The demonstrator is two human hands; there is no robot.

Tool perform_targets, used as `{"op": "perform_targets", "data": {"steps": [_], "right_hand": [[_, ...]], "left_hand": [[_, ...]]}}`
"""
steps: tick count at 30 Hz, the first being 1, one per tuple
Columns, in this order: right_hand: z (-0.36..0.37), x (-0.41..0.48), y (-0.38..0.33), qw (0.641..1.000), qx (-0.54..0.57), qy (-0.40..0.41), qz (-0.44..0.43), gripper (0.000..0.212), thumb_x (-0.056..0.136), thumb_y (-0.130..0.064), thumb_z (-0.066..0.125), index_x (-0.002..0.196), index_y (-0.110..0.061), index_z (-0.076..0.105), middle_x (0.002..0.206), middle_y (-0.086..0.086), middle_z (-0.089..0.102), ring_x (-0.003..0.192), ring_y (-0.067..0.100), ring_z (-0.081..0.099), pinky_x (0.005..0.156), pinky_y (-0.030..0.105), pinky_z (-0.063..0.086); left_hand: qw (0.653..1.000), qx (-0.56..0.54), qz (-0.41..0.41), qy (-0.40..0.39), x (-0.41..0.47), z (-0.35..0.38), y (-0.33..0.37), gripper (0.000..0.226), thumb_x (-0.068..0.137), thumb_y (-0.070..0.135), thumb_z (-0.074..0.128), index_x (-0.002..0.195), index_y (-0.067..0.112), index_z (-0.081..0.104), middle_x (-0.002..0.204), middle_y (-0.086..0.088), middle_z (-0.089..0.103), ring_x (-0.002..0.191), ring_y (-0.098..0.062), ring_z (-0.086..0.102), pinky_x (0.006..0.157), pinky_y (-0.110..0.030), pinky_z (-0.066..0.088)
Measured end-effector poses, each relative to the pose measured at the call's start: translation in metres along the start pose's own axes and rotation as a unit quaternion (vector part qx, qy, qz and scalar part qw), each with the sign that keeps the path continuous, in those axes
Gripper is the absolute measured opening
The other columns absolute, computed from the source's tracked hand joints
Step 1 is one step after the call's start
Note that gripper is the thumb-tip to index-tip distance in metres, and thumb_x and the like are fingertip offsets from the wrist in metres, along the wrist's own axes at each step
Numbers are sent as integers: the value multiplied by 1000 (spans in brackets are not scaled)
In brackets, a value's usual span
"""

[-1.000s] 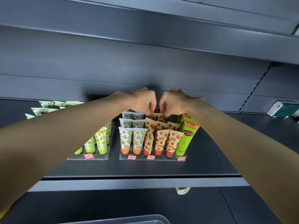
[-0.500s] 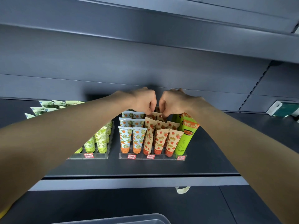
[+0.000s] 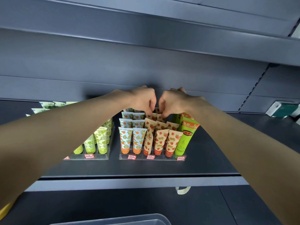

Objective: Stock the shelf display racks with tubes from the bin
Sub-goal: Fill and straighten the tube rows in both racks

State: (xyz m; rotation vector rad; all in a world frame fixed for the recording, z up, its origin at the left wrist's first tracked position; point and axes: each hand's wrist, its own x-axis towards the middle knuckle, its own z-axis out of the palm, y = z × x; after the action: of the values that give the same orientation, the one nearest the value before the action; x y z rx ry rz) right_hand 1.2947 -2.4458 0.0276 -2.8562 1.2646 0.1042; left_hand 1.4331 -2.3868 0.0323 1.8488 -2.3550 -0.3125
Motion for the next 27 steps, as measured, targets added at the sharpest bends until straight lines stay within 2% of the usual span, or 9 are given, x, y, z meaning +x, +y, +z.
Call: {"op": "perform_targets", "data": {"steps": [4,6,10,12,15,18,24,27], "right_hand": [[-9,-6,-2,1000,15,7,9,20,63,-35,82,69,-31,63,89,-9,66,104,25,49,96,48,38],[-15,-14,-3,999,28,14,4,19,66,-32,82,69,-29,63,90,-8,67,104,24,52,99,47,36],[-26,-36,-9,998,67,20,-10,16,72,-28,79,70,-28,64,89,-9,67,101,20,56,100,42,36],[-27,-46,-13,997,73,9,-23,11,74,-27,78,76,-26,67,85,-11,67,96,15,57,100,38,37],[-24,-51,-19,997,66,2,-34,13,74,-26,78,84,-22,71,85,-11,68,94,12,59,100,39,37],[-17,-47,-22,998,42,3,-39,16,72,-27,78,86,-21,73,91,-6,72,96,13,57,99,39,35],[-5,-39,-22,999,8,10,-52,10,72,-23,74,81,-22,71,90,-5,70,93,14,50,91,36,31],[-2,-38,-21,998,9,21,-58,6,73,-21,73,76,-23,69,86,-4,69,91,14,48,86,33,29]], "left_hand": [[1000,-19,-2,15,-8,-8,5,13,78,18,72,90,13,72,68,20,56,64,5,51,63,-10,39],[999,-31,2,24,-13,-12,8,12,78,17,72,89,12,73,69,16,59,64,5,54,63,-9,40],[999,-47,18,9,-25,-11,14,13,78,18,72,89,11,73,77,7,66,70,-2,60,74,-22,49],[999,-49,18,-4,-29,-7,16,15,77,20,74,90,12,73,82,4,69,75,-7,62,77,-25,50],[999,-30,10,-14,-28,0,17,22,76,23,74,96,13,72,87,4,68,80,-8,61,71,-17,45],[1000,-15,14,-16,-26,6,17,20,77,20,73,96,12,72,88,5,67,80,-7,59,63,-8,37],[1000,2,17,-4,-21,15,14,10,73,20,74,82,16,73,72,11,63,68,-4,57,63,-18,40],[1000,2,22,3,-21,17,13,8,72,21,75,78,16,73,69,12,63,63,-2,55,58,-14,37]]}}
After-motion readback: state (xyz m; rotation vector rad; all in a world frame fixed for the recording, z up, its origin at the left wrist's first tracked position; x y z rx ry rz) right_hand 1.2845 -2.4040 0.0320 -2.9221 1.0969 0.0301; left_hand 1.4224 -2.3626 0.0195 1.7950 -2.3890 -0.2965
